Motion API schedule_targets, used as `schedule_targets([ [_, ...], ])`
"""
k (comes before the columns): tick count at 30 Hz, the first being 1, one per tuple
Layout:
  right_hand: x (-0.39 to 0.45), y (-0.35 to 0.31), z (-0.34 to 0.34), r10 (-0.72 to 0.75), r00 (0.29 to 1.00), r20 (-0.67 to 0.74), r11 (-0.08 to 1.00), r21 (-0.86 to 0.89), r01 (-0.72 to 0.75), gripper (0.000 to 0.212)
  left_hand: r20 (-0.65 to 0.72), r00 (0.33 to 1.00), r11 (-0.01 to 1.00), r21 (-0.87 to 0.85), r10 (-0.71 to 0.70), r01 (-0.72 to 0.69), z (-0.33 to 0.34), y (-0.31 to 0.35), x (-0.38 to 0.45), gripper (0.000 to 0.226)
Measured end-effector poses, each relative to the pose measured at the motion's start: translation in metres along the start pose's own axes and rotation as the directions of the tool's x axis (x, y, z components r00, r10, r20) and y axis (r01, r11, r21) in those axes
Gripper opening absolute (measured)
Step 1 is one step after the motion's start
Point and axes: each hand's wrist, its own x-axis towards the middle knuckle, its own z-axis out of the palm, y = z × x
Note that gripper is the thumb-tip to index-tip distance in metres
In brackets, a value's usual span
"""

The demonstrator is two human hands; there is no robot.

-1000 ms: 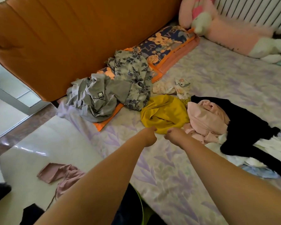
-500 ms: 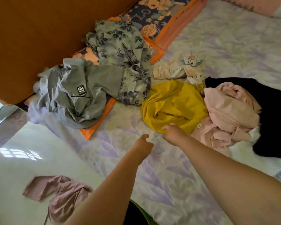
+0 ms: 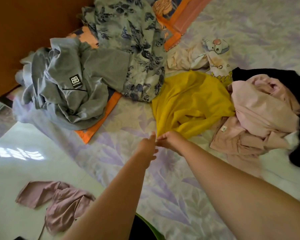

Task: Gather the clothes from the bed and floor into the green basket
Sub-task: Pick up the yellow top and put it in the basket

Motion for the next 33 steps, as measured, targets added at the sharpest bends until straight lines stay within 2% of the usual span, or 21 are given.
schedule_targets([
  [2,-0.022,0.006,0.004,0.011,1.000,0.030,0.952,0.307,-0.019,0.017,-0.072,0.997,0.999,-0.003,-0.036,0.036,0.001,-0.002,0.002,0.072],
  [3,-0.032,0.011,0.006,0.027,0.998,0.055,0.922,0.385,-0.046,0.019,-0.078,0.995,0.998,-0.026,-0.059,0.057,0.000,-0.003,0.000,0.076],
  [5,-0.055,0.023,0.004,0.071,0.983,0.168,0.894,0.425,-0.138,0.021,-0.026,0.995,0.990,-0.106,-0.101,0.097,0.005,-0.003,-0.009,0.077],
  [9,-0.088,0.043,-0.005,0.134,0.899,0.417,0.894,0.340,-0.291,0.016,0.006,0.997,0.990,-0.117,-0.081,0.081,0.011,-0.007,-0.029,0.078],
  [11,-0.107,0.044,-0.014,0.127,0.851,0.510,0.943,0.204,-0.263,0.015,0.061,0.997,0.988,-0.146,-0.050,0.058,0.012,-0.011,-0.040,0.069],
  [13,-0.124,0.041,-0.023,0.123,0.790,0.601,0.977,0.068,-0.203,0.017,0.135,0.990,0.985,-0.164,-0.038,0.060,0.015,-0.014,-0.052,0.048],
  [14,-0.131,0.038,-0.027,0.124,0.764,0.634,0.983,0.028,-0.183,0.018,0.130,0.991,0.989,-0.142,-0.021,0.040,0.016,-0.019,-0.048,0.044],
  [16,-0.143,0.032,-0.033,0.118,0.736,0.666,0.988,-0.005,-0.154,0.018,0.076,0.997,0.999,-0.048,0.029,-0.026,0.019,-0.022,-0.056,0.052],
  [17,-0.150,0.028,-0.036,0.114,0.743,0.660,0.989,-0.008,-0.145,0.018,-0.004,0.997,0.997,0.027,0.072,-0.071,0.020,-0.024,-0.061,0.044],
  [18,-0.155,0.026,-0.039,0.103,0.780,0.618,0.992,-0.005,-0.128,0.019,-0.065,0.992,0.991,0.087,0.105,-0.099,0.020,-0.023,-0.073,0.029],
  [19,-0.157,0.024,-0.044,0.083,0.842,0.533,0.995,-0.002,-0.096,0.020,-0.110,0.983,0.981,0.144,0.147,-0.130,0.020,-0.020,-0.088,0.025],
  [21,-0.150,0.028,-0.055,0.030,0.969,0.244,0.999,0.009,-0.033,0.023,-0.111,0.973,0.927,0.341,0.204,-0.156,0.018,-0.014,-0.109,0.030],
  [22,-0.150,0.032,-0.062,-0.016,0.996,0.090,1.000,-0.020,0.018,0.022,-0.100,0.969,0.891,0.425,0.224,-0.162,0.015,-0.013,-0.124,0.033],
  [24,-0.152,0.038,-0.078,-0.125,0.982,-0.143,0.985,-0.134,0.105,0.019,-0.054,0.965,0.813,0.552,0.257,-0.186,0.013,-0.005,-0.147,0.036],
  [25,-0.161,0.039,-0.082,-0.176,0.967,-0.182,0.966,-0.223,0.134,0.027,-0.012,0.964,0.772,0.603,0.264,-0.204,0.011,-0.002,-0.160,0.036],
  [26,-0.172,0.039,-0.085,-0.224,0.958,-0.178,0.937,-0.309,0.162,0.044,0.021,0.960,0.735,0.639,0.279,-0.227,0.009,0.001,-0.172,0.035],
  [28,-0.193,0.038,-0.086,-0.297,0.951,-0.081,0.902,-0.351,0.252,0.078,0.104,0.944,0.631,0.720,0.313,-0.288,0.006,0.007,-0.199,0.031],
  [29,-0.199,0.036,-0.084,-0.327,0.945,-0.011,0.888,-0.347,0.303,0.084,0.148,0.939,0.581,0.752,0.312,-0.312,0.005,0.012,-0.206,0.029],
  [30,-0.202,0.036,-0.080,-0.367,0.928,0.065,0.868,-0.335,0.366,0.082,0.179,0.933,0.545,0.770,0.312,-0.330,0.004,0.015,-0.215,0.027],
  [31,-0.209,0.034,-0.073,-0.409,0.902,0.136,0.832,-0.351,0.430,0.066,0.196,0.929,0.515,0.786,0.314,-0.341,0.001,0.015,-0.225,0.026],
  [33,-0.224,0.030,-0.060,-0.432,0.877,0.211,0.834,-0.276,0.477,0.023,0.220,0.908,0.477,0.793,0.356,-0.379,-0.004,0.014,-0.242,0.021],
])
